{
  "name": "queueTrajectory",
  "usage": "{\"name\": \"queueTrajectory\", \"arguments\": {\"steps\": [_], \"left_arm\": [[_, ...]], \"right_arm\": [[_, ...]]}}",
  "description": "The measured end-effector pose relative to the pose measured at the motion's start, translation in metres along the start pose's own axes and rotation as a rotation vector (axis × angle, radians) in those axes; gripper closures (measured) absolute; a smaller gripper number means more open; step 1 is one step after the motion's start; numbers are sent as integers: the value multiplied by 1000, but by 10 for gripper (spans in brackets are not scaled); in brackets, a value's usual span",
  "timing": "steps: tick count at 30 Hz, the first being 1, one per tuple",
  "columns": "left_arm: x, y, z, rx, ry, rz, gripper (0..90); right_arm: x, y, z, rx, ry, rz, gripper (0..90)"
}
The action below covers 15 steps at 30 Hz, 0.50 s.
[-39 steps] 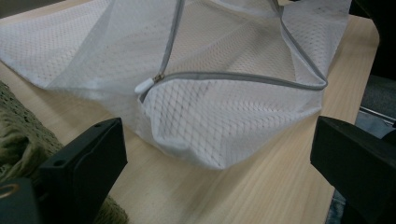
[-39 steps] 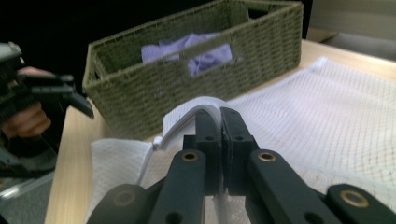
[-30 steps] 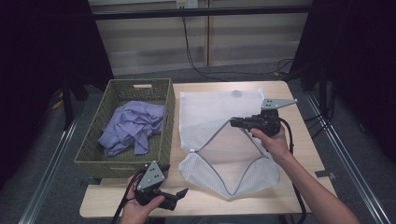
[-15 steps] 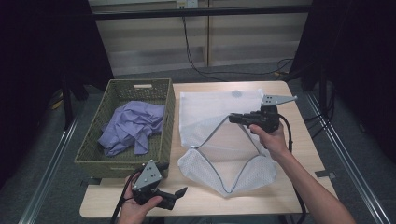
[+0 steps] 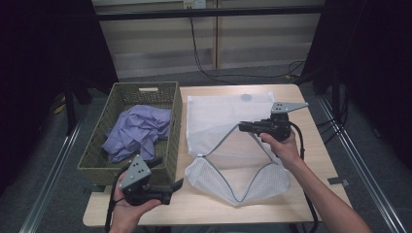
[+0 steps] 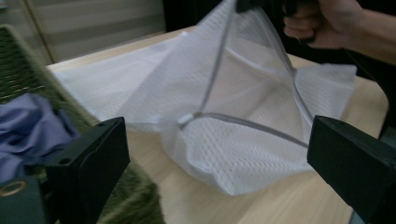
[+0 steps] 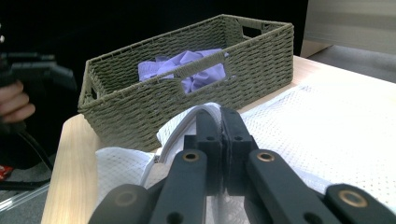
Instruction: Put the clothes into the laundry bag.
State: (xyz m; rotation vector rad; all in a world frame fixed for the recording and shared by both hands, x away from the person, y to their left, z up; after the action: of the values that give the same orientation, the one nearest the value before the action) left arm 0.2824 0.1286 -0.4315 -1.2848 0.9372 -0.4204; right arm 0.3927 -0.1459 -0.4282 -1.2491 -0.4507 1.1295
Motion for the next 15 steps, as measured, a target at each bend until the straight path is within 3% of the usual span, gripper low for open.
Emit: {"name": "queueTrajectory", "arguments": {"steps": [1,3,5,7,15], "left_arm": [[-4,-3,8,-20,-35,-10,65],[-9,-5,20,16,-81,8,72],[-11,-7,29,-11,-81,-2,73],[-12,-8,38,4,-100,15,73],[-15,-9,70,-21,-126,58,81]], "right_arm": [[0,0,0,-1,2,2,882],[0,1,1,0,1,3,881],[1,2,2,0,0,9,882],[2,3,2,2,-5,11,882],[2,6,2,1,-5,18,882]]}}
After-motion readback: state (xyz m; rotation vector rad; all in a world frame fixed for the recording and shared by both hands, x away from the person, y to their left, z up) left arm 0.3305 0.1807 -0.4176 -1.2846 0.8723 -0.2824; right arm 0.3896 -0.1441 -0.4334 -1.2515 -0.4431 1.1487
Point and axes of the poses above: each handheld gripper's, and its own axes: x roughly forward along the jaws, y roughly out of its underside, z roughly to its left, the point moved 9 cm from there along x, roughly forward along the jaws, and after that the axes turned 5 degrees about x, right-handed, at the moved point
